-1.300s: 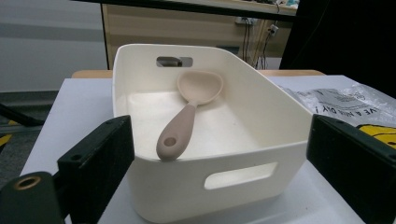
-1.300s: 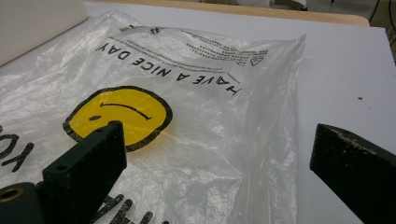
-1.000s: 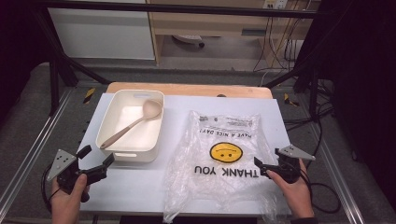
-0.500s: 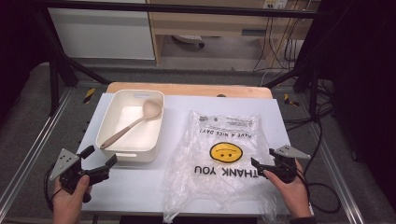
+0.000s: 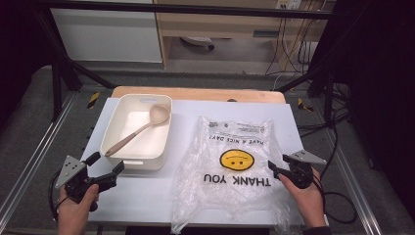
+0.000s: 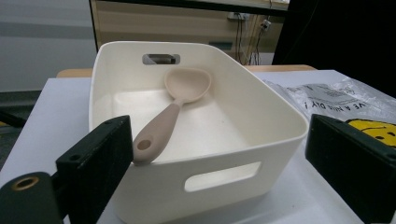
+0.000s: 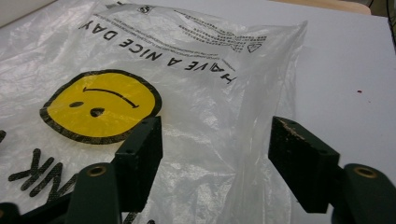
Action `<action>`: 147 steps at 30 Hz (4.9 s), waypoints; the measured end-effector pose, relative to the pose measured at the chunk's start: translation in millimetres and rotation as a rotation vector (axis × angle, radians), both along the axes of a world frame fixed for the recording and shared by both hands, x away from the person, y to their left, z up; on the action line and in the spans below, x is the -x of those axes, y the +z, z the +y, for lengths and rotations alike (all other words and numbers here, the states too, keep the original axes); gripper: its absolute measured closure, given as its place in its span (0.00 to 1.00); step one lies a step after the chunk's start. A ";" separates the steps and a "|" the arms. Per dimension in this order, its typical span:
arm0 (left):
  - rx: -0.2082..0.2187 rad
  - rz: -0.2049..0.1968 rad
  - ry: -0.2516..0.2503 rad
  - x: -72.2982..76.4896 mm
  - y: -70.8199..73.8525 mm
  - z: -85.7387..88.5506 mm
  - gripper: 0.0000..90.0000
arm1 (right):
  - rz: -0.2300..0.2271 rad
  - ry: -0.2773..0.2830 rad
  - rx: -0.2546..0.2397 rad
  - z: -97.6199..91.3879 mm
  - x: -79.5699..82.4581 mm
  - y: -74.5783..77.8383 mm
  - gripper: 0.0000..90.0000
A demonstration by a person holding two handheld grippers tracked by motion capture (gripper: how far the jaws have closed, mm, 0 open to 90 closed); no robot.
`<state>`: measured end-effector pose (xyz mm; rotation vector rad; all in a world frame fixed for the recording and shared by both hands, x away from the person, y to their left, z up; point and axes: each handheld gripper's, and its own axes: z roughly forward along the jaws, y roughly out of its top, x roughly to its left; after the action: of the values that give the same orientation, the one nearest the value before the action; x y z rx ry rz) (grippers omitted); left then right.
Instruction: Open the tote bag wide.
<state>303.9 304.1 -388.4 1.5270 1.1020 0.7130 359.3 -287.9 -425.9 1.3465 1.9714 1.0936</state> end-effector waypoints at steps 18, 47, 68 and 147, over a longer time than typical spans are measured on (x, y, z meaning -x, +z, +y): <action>-0.008 0.002 0.000 -0.4 -1.4 -0.6 0.08 | 0.109 -0.023 0.037 -10.1 3.7 -14.9 0.38; -0.010 0.002 -0.001 -1.1 -2.0 -1.3 0.08 | 0.200 0.046 0.060 -2.2 3.4 -22.1 0.88; -0.013 0.013 0.007 -2.2 -4.1 -0.2 0.09 | 0.101 0.042 0.146 13.1 -47.8 -1.6 0.38; -0.034 0.019 0.022 -3.2 -6.9 0.4 0.08 | 0.131 0.272 0.110 99.0 -14.1 -8.6 0.21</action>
<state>307.1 304.5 -395.3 1.5552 1.1277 0.7367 373.4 -188.9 -434.5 1.1419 2.3280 1.0186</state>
